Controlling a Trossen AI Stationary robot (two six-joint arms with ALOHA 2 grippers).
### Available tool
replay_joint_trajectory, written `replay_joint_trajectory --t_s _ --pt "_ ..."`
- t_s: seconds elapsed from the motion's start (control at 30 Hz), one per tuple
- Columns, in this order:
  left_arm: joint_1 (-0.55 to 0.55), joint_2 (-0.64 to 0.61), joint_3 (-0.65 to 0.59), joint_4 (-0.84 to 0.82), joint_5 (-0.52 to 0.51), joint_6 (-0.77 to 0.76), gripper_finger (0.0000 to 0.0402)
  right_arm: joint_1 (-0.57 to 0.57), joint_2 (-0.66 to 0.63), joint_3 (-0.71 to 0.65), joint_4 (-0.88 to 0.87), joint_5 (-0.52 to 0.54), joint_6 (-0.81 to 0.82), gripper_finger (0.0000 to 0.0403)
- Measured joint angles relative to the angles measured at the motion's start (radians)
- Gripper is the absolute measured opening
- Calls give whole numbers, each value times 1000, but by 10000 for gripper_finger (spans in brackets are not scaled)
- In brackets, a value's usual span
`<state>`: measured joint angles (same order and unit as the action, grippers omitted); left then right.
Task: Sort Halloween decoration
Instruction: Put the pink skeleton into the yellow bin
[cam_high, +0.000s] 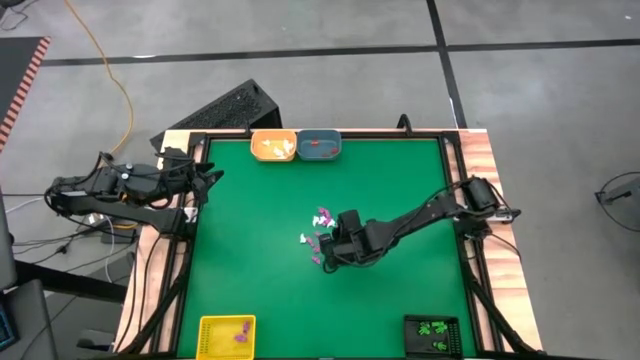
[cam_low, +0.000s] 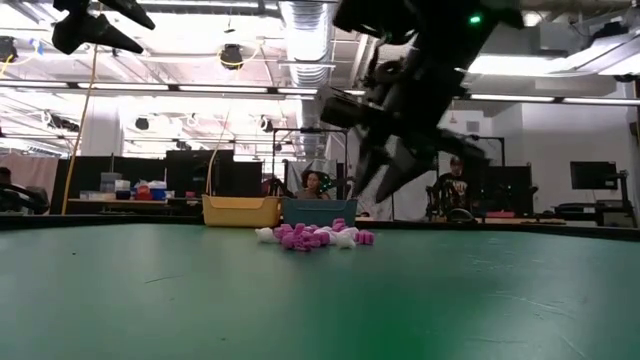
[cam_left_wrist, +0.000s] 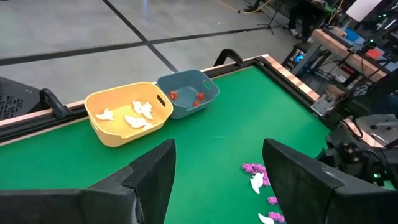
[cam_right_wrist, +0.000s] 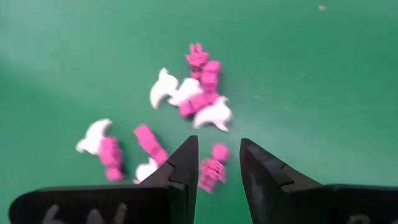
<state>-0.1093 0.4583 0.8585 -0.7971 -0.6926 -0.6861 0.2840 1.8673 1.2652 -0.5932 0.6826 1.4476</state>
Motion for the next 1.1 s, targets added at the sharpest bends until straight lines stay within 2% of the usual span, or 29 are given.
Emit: replay_joint_trajectory --t_s 0.27,0.43,0.6,0.83,1.1 --pt "0 0 0 0 5 3 231 -50 2 0 64 -108 -31 123" --pt "0 0 0 0 6 -6 231 -72 3 0 79 -200 -26 165" --pt "0 0 0 0 16 -7 231 -73 4 0 54 -208 0 198" --pt "0 0 0 0 26 -7 231 -65 25 0 57 -211 22 188" --pt "0 0 0 1 25 -7 231 -48 118 3 122 -212 28 170"
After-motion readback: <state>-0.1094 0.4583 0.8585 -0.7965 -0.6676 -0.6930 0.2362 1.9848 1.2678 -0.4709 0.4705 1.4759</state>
